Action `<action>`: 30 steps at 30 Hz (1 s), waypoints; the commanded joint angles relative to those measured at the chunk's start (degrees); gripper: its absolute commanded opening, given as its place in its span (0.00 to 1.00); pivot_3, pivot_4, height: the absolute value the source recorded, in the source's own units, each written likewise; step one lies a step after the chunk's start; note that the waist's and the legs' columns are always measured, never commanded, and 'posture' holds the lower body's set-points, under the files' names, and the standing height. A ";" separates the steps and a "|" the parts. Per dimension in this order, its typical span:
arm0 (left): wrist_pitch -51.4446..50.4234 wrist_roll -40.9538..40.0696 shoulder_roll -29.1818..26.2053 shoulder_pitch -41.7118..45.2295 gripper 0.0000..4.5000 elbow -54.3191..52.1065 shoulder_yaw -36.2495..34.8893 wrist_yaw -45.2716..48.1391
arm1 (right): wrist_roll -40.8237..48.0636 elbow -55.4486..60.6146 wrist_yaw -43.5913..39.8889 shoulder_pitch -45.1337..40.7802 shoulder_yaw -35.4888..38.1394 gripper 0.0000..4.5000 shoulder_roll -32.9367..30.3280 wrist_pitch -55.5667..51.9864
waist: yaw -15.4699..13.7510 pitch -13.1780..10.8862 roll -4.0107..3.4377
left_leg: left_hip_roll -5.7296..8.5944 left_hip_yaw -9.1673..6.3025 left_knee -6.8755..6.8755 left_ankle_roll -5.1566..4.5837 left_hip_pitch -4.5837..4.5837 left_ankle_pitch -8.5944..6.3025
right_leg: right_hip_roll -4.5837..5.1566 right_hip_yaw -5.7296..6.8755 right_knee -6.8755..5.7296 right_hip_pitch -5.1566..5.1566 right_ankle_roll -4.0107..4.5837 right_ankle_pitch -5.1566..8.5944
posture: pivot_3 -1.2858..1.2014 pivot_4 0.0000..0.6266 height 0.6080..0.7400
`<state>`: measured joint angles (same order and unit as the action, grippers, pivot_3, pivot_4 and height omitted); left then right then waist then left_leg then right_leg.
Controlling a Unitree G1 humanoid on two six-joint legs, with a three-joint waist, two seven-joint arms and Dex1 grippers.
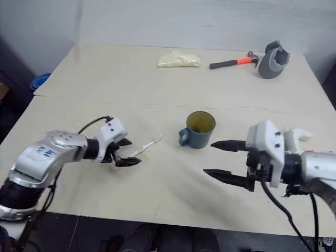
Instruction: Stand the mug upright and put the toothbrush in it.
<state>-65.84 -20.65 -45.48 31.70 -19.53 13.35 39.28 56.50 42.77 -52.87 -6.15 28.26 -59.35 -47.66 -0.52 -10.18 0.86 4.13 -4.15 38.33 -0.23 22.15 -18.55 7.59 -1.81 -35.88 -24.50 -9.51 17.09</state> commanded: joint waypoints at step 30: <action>15.00 1.30 20.99 13.46 0.09 13.66 -13.54 -11.20 | 5.66 -5.21 6.42 -3.15 3.86 1.00 -1.55 -0.53 | -1.66 -0.06 0.15 | 0.04 -0.10 0.56 0.01 0.22 0.00 | 0.05 0.14 0.04 -0.03 -0.02 -0.01 | 0.52 0.24 1.00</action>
<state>-56.41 -17.18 -26.61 41.20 -5.59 5.48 29.93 61.01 38.04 -47.06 -9.15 28.86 -61.45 -48.74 -2.18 -10.24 1.01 4.18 -4.27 38.97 -0.22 22.40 -18.56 7.65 -1.65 -35.83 -24.51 -9.55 17.06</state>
